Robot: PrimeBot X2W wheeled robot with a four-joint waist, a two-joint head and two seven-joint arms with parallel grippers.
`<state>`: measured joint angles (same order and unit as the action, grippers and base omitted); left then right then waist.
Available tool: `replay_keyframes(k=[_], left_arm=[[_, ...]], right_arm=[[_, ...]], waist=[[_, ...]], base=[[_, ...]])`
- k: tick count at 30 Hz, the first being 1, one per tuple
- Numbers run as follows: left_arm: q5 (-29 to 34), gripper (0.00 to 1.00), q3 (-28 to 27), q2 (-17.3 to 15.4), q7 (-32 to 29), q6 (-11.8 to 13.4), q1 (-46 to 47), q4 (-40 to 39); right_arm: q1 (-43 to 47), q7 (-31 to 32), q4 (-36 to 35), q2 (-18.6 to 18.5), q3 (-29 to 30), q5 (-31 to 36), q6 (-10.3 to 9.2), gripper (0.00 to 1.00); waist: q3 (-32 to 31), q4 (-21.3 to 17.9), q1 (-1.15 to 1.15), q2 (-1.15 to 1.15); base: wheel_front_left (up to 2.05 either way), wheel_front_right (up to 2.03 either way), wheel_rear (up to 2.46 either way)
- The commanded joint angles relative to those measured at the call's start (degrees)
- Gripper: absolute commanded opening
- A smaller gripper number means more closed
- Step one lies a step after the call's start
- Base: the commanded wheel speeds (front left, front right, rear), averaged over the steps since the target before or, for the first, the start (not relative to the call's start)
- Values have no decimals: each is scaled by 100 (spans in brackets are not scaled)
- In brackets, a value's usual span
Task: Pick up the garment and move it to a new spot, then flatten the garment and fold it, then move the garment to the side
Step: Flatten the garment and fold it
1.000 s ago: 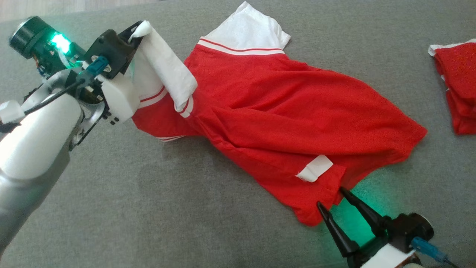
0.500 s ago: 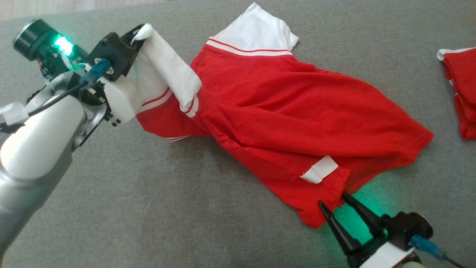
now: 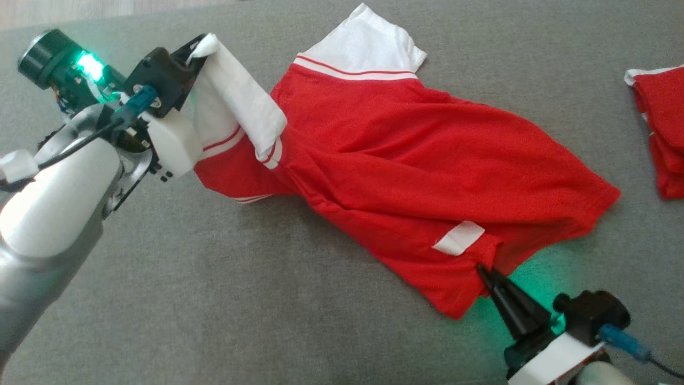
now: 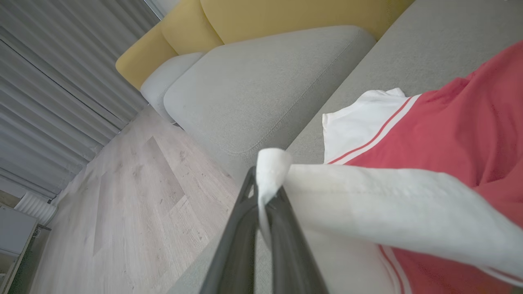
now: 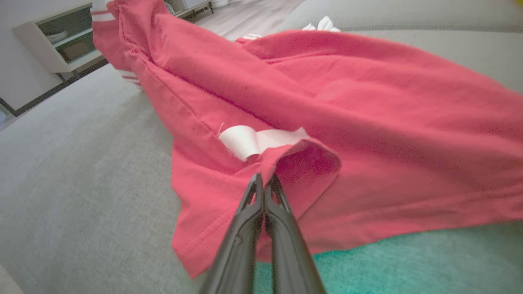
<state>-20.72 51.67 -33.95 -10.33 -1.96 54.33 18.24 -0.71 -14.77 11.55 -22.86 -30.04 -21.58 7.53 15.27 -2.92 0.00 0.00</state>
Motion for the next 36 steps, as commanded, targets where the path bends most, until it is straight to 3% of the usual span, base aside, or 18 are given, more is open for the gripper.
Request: replay_keyframes(k=[1, 6, 10, 18, 26, 32, 36], left_arm=[[-31, 0, -293, -272, 56, 56, 345, -124], [-107, 0, -428, -380, 343, 190, 245, -209], [-388, 0, -699, -499, 635, 295, 101, -440], [-885, 0, -1324, -738, 1031, 497, 103, -1195], [-1326, 0, -2050, -925, 1499, 684, 284, -2094], [-1623, 0, -2510, -1047, 1611, 712, 586, -2580], [-1735, 0, -2552, -976, 1570, 532, 985, -2279]], right_arm=[[-53, -23, -182, -62, 5, 29, -4, 0], [-33, -23, -656, -56, 568, 1, -4, 0], [-157, -23, -1248, -270, 1156, 35, -4, 0], [-678, -23, -2360, -1019, 2436, 56, -4, 0], [-1048, 54, -3021, -1668, 3384, -90, -4, 0], [-1832, 81, -3019, -2232, 3476, -343, -4, 0], [-2854, 62, -2438, -2500, 2782, -532, -4, 0]], waist=[[-30, -24, 0, 0], [-202, -113, 0, 0], [-318, -217, 0, 0], [-545, -268, 0, 0], [-745, -226, 0, 0], [-738, -249, 0, 0], [-579, -236, 0, 0]], base=[[0, 0, 0], [0, 0, 0], [0, 0, 0], [0, 0, 0], [0, 0, 0], [0, 0, 0], [0, 0, 0]])
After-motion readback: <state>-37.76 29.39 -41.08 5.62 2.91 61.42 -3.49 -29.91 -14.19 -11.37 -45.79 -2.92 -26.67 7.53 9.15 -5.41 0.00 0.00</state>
